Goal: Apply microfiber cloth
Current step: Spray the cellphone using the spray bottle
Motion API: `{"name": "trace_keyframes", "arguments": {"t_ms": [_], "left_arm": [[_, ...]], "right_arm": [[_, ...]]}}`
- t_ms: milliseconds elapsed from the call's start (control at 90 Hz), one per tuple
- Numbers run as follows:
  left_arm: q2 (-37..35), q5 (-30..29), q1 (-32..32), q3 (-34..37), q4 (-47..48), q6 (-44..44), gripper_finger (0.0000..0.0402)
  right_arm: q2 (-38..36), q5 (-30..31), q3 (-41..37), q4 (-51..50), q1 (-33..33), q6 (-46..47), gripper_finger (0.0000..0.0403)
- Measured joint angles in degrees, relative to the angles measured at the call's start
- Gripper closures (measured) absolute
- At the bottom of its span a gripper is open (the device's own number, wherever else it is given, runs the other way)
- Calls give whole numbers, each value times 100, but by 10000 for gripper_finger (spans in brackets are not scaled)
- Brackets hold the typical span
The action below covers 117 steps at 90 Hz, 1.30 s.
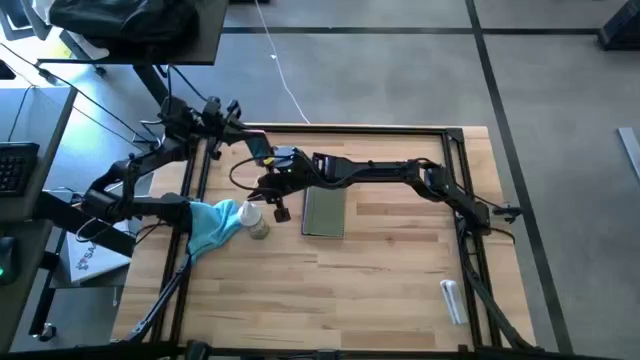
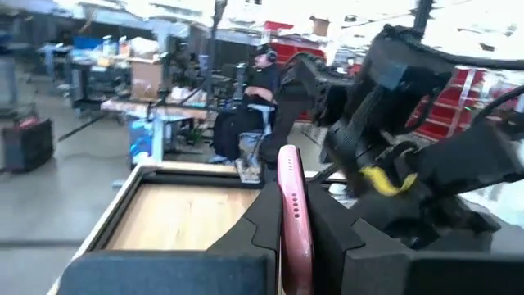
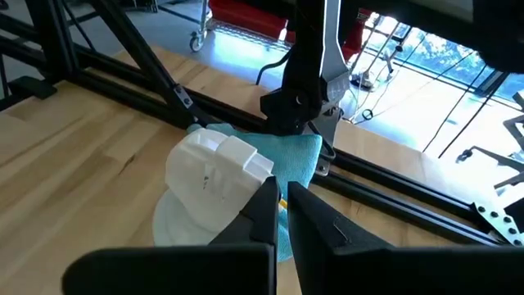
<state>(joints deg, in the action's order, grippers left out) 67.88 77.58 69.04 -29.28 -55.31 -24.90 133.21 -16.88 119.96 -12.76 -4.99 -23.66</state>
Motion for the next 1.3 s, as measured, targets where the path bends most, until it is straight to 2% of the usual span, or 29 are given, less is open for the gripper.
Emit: {"name": "trace_keyframes", "arguments": {"t_ms": [444, 656, 833, 1000, 1300], "left_arm": [[4, -118, 76, 922, 346, 731, 392], [4, -146, 66, 1286, 367, 818, 392], [4, -223, 252, 1369, 352, 903, 392], [-7, -137, 498, 1366, 232, 694, 392], [-242, -122, 520, 1368, 234, 565, 392]], "right_arm": [[56, 23, -30, -180, 4, -60, 403], [22, 62, -15, -156, 4, -70, 403], [-93, 439, -17, -334, 28, -296, 403], [-472, 487, -13, -521, 39, -385, 403], [-303, 257, 2, 519, 39, -151, 403]]}}
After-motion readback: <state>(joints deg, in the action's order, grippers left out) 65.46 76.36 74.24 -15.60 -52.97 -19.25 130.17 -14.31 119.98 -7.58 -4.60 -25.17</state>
